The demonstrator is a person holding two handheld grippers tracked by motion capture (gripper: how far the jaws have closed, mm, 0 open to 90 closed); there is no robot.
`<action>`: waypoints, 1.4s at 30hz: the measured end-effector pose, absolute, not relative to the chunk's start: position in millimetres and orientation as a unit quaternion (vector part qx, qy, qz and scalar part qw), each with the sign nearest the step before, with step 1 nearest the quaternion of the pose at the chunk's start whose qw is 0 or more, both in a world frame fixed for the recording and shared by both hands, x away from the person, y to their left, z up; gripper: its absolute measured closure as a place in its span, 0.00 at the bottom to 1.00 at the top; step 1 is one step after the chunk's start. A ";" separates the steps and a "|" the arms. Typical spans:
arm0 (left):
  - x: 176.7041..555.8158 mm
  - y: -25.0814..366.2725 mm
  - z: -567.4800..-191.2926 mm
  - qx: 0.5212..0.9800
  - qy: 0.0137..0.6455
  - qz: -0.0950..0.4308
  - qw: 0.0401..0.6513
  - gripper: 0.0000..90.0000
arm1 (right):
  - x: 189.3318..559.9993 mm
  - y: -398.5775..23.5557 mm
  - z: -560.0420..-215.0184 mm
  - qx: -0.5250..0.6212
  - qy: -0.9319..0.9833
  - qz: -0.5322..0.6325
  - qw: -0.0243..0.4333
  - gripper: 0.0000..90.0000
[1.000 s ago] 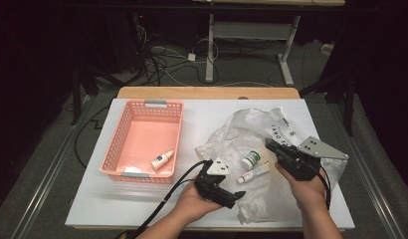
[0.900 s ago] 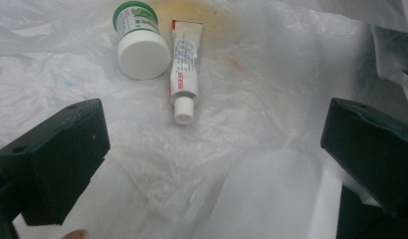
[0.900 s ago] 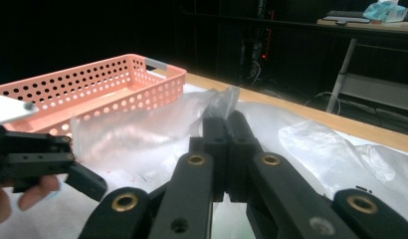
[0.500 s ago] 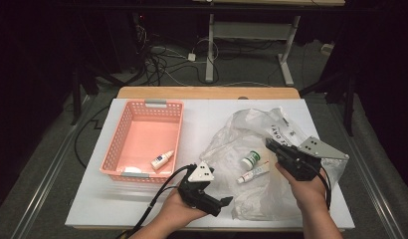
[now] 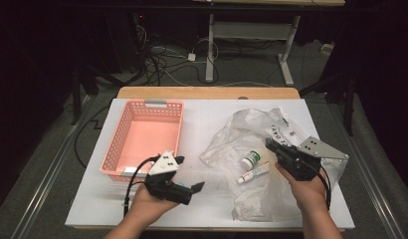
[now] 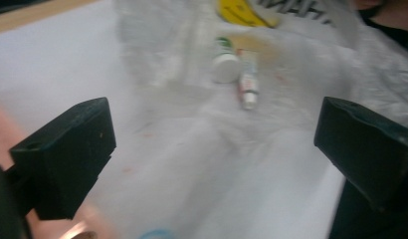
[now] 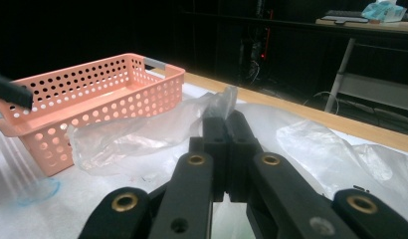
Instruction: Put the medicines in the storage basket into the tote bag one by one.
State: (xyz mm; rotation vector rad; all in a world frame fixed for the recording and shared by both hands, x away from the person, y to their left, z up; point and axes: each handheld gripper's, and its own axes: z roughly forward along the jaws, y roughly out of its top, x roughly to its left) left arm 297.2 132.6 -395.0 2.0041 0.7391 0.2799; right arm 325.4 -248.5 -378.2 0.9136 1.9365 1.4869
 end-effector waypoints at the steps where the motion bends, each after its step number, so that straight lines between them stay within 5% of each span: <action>1: 300.7 139.9 -393.9 0.816 0.311 0.122 0.472 0.04 | 325.4 -248.1 -378.2 0.338 0.717 0.550 0.264 1.00; 10: 339.1 191.9 -395.1 0.794 0.395 0.143 0.438 0.23 | 325.1 -249.5 -377.0 0.338 0.715 0.551 0.265 1.00; 15: 363.8 201.3 -393.8 0.821 0.412 0.133 0.372 0.27 | 324.9 -251.0 -376.2 0.338 0.714 0.553 0.265 1.00; 27: 411.0 187.9 -409.0 0.876 0.408 0.061 0.252 0.34 | 324.4 -252.2 -375.4 0.340 0.711 0.557 0.263 1.00; 34: 429.2 170.2 -426.0 0.902 0.408 -0.005 0.140 0.44 | 325.2 -252.9 -375.9 0.339 0.711 0.556 0.264 1.00; 42: 434.8 160.8 -437.7 0.909 0.410 -0.016 0.071 0.59 | 324.1 -252.8 -374.3 0.336 0.711 0.558 0.267 1.00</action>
